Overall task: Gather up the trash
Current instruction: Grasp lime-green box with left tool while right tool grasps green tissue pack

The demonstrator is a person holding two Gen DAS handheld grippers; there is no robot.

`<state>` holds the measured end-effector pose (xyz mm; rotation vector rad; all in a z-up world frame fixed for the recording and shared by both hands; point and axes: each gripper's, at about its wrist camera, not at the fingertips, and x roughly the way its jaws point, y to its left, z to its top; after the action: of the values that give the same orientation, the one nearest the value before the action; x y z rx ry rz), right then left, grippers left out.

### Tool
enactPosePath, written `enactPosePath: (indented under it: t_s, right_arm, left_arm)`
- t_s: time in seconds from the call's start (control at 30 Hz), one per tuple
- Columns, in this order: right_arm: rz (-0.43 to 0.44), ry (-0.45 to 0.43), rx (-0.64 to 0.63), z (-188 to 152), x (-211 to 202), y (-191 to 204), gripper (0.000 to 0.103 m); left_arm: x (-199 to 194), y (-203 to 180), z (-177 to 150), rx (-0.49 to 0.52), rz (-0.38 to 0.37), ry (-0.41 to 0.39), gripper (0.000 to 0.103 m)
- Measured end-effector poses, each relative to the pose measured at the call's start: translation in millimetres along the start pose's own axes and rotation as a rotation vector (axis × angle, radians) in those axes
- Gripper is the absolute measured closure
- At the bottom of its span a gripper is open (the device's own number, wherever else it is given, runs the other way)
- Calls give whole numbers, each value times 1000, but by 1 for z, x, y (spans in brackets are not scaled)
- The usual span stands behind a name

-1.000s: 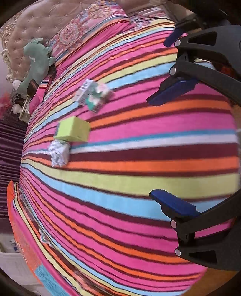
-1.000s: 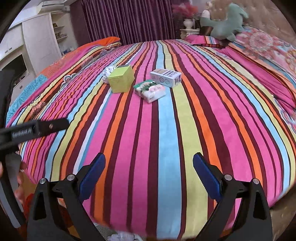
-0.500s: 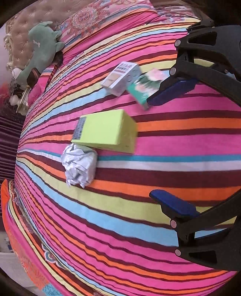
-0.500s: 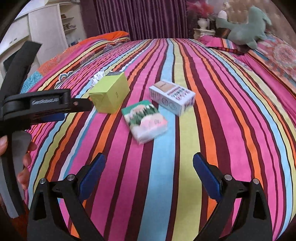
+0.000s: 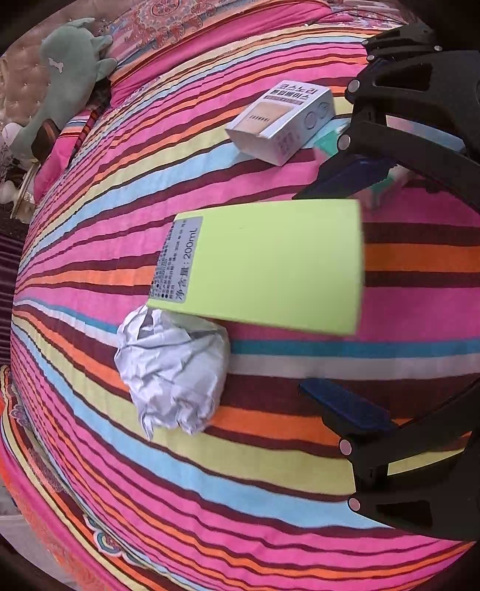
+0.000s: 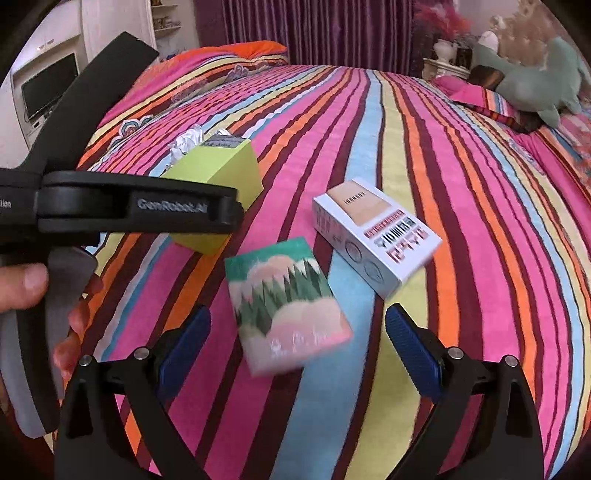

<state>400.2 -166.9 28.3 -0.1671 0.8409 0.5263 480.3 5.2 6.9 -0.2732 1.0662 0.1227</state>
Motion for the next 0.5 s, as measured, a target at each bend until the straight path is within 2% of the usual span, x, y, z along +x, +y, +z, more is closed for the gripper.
enactPosePath:
  t_s: [0.13, 0.2, 0.27, 0.3, 0.33, 0.37, 0.5]
  right_arm:
    - [14, 19, 3, 5, 12, 0, 13]
    - [3, 36, 13, 6, 17, 1, 14]
    - [-40, 39, 19, 5, 18, 1, 25]
    - [-57, 37, 28, 6, 16, 1, 29]
    - [-73, 35, 41, 5, 15, 0, 44]
    - [-77, 32, 73, 4, 12, -3, 52]
    - [-66, 10, 158, -7, -1, -6, 53]
  left_arm:
    - [4, 1, 3, -3, -7, -7, 16]
    - [7, 1, 5, 12, 22, -5, 34]
    - [5, 4, 5, 26, 43, -19, 47]
    - [4, 5, 5, 27, 36, -21, 47]
    - [3, 8, 4, 22, 22, -20, 48]
    - [2, 10, 4, 22, 18, -21, 48]
    - [-6, 15, -4, 17, 1, -30, 48]
